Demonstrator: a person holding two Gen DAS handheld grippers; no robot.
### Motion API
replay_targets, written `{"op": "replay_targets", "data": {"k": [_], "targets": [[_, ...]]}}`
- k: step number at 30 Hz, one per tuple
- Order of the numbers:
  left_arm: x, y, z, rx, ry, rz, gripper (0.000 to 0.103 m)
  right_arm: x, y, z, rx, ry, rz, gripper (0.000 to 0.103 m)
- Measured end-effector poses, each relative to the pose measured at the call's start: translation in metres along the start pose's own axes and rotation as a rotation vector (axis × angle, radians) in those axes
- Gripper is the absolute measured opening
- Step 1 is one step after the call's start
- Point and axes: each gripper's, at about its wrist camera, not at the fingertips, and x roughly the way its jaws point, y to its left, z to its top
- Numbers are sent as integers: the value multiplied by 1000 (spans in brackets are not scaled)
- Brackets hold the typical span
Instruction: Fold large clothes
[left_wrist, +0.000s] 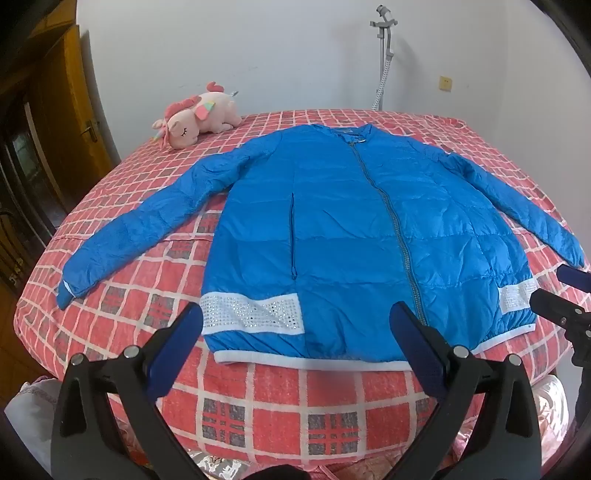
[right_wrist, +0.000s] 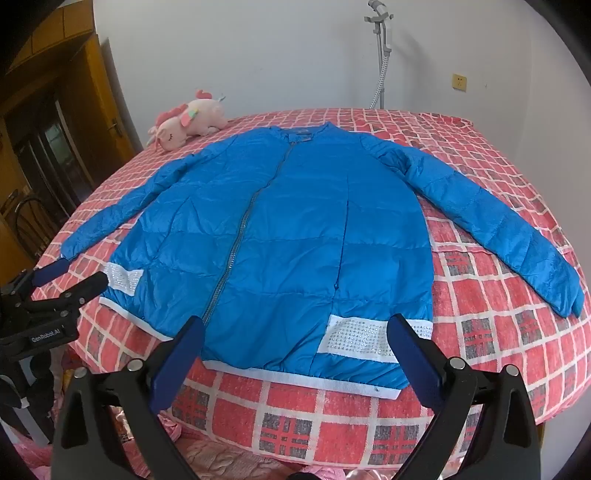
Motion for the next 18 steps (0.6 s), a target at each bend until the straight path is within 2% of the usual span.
{"op": "replay_targets", "data": {"k": [18], "targets": [[1, 1, 1, 0, 0, -1, 100, 0, 2, 1, 0, 0, 0, 99]]}}
